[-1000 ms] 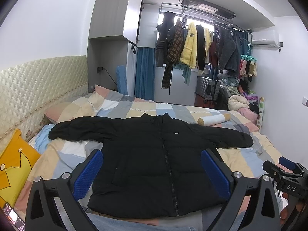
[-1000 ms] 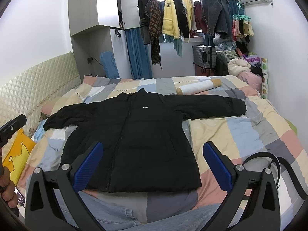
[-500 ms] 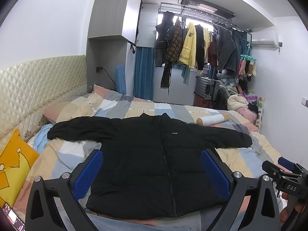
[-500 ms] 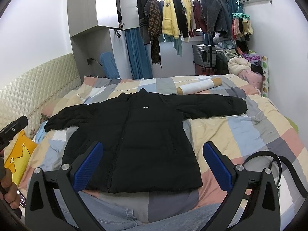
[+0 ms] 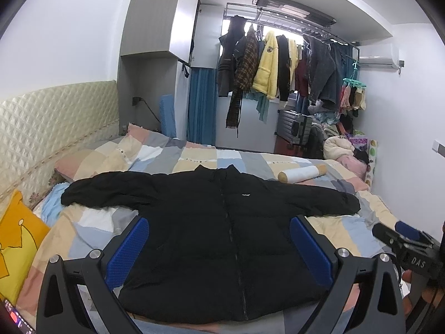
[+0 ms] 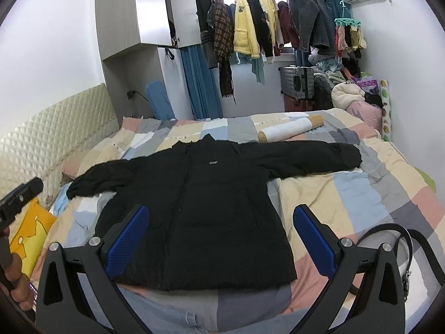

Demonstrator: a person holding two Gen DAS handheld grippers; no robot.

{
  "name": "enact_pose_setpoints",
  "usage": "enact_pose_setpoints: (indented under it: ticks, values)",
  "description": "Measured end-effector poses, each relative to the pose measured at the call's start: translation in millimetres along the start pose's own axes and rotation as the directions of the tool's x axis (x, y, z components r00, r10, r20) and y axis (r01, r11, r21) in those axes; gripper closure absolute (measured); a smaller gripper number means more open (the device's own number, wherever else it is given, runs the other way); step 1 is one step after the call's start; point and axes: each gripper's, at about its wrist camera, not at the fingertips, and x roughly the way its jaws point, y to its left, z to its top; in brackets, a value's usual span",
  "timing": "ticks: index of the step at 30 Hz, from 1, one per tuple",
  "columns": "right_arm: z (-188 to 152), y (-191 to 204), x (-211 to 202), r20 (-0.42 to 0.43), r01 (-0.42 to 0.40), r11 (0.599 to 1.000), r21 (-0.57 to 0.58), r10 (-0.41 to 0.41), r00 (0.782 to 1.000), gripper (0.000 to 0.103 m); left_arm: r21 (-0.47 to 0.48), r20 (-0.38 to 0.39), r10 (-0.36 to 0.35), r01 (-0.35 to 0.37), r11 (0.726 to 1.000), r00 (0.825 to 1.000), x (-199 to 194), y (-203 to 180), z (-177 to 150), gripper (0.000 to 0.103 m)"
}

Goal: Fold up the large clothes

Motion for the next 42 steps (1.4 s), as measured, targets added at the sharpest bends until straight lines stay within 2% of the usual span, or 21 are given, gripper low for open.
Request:
enact_pose_setpoints:
  ticks: [5, 9, 14, 17, 20, 23, 26, 35, 38, 42]
  values:
    - [21, 0, 11, 0.025, -0.003, 1.000, -0.004, 0.003, 1.000, 0.000, 0.007, -0.002, -0.004, 0.004, 1.000, 1.000, 14, -4, 11, 0.001]
    - [37, -2, 24, 0.044, -0.037, 0.999, -0.001, 0.037, 0.998, 0.000, -0.028, -0.002, -0.024, 0.024, 0.999, 1.000, 29, 5, 26, 0.001]
    - [56, -12, 45, 0.069, -0.013, 1.000, -0.015, 0.014, 0.998, 0.000, 0.005, -0.003, -0.034, 0.034, 0.999, 0.999, 58, 8, 39, 0.001]
    - [71, -19, 58, 0.098, -0.006, 1.000, -0.028, 0.009, 0.995, 0.000, 0.033, -0.008, -0.028, 0.028, 0.999, 1.000, 82, 8, 40, 0.001]
    - [86, -26, 76, 0.138, 0.022, 0.999, -0.036, -0.017, 0.990, 0.000, 0.040, 0.010, -0.064, 0.063, 0.997, 0.998, 105, 9, 37, 0.001]
    - [95, -34, 101, 0.158, 0.048, 0.998, -0.034, -0.042, 0.987, 0.000, 0.045, 0.028, -0.049, 0.047, 0.998, 0.998, 126, 14, 32, 0.001]
    - [95, -50, 127, 0.155, 0.040, 0.999, -0.007, -0.038, 0.987, 0.000, 0.023, 0.018, -0.039, 0.038, 0.999, 0.999, 151, 24, 23, 0.001]
    - [86, -126, 210, 0.140, 0.210, 0.977, 0.042, -0.214, 0.967, 0.000, -0.023, -0.020, -0.053, 0.052, 0.998, 0.998, 205, 43, -15, 0.001]
    - [84, -157, 225, 0.155, 0.273, 0.958, 0.081, -0.283, 0.946, 0.000, -0.047, -0.030, -0.070, 0.069, 0.997, 0.997, 216, 48, -22, 0.001]
    - [82, -203, 244, 0.164, 0.306, 0.937, 0.166, -0.332, 0.929, 0.000, -0.056, -0.039, -0.079, 0.077, 0.995, 0.996, 224, 53, -29, 0.001]
